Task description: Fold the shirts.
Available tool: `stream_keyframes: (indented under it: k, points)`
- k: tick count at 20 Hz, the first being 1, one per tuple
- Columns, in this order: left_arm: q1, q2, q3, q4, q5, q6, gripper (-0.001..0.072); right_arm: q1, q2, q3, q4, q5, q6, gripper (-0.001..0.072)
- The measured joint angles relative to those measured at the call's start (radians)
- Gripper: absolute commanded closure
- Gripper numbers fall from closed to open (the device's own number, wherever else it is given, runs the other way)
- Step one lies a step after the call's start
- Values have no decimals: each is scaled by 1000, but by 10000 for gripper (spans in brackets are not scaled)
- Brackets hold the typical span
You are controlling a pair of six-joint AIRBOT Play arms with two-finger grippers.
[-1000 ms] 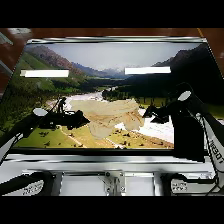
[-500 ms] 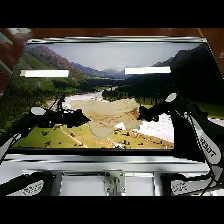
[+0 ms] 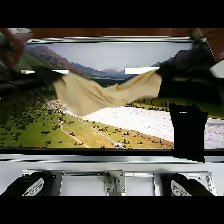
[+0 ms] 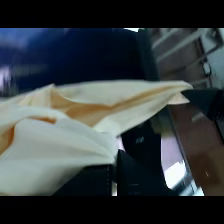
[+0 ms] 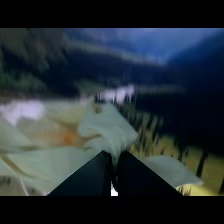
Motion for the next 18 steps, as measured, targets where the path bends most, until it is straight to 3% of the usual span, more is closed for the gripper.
stream_keyframes:
  k: [2, 7, 10, 14, 18]
  points:
    - [19, 74, 175, 57, 61, -43, 670, -6, 134, 85, -23, -110, -8, 641]
    - [39, 199, 440, 374, 103, -292, 670, -10, 386, 208, -157, -251, 19, 641]
    - [42, 248, 488, 537, -28, -390, 670, -11, 496, 231, -268, -250, 60, 641]
    - [43, 271, 470, 649, -303, -439, 670, -11, 556, 240, -421, -184, 115, 641]
    - [43, 294, 291, 692, -475, -450, 670, -11, 499, 233, -492, 11, 160, 641]
